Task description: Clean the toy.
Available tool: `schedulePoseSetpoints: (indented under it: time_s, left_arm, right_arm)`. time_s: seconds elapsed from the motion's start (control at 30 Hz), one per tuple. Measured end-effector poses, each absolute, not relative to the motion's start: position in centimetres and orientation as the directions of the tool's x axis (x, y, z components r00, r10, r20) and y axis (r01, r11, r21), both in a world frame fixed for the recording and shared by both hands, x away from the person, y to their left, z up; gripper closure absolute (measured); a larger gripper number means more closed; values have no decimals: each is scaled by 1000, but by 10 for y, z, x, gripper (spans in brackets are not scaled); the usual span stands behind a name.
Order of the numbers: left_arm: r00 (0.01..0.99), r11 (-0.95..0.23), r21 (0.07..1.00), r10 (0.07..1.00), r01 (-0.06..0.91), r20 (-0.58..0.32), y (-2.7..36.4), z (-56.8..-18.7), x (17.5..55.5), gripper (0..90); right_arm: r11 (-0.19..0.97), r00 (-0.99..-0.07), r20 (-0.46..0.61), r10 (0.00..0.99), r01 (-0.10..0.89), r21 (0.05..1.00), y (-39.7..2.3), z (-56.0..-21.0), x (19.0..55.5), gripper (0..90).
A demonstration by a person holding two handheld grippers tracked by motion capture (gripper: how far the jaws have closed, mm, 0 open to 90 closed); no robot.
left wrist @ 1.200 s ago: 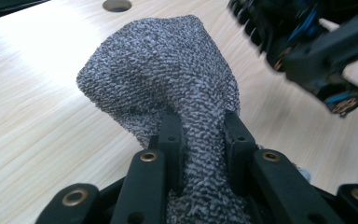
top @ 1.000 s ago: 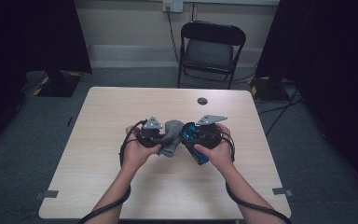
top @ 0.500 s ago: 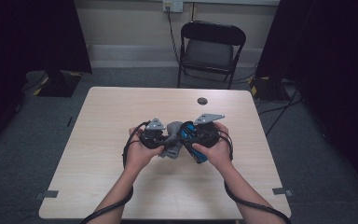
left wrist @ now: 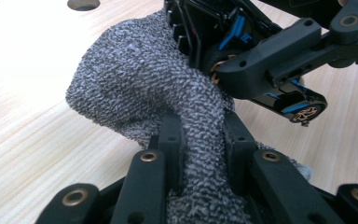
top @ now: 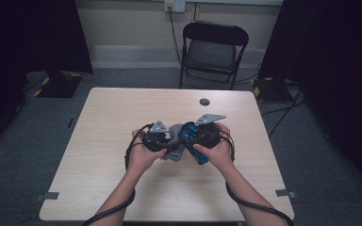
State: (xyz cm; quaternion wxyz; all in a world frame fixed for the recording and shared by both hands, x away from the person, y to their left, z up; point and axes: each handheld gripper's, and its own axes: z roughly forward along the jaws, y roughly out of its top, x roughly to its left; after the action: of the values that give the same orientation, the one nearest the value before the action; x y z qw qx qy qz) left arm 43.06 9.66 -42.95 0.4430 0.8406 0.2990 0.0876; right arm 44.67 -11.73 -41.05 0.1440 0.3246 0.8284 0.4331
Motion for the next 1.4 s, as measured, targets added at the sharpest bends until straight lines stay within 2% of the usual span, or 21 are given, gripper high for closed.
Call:
schedulePoseSetpoints:
  time_s: [1.4]
  left_arm:
    - [867, -506, 762, 476, 405, -144, 56, -457, 410, 737]
  right_arm:
    - [352, -711, 85, 698, 445, 823, -110, -399, 460, 254]
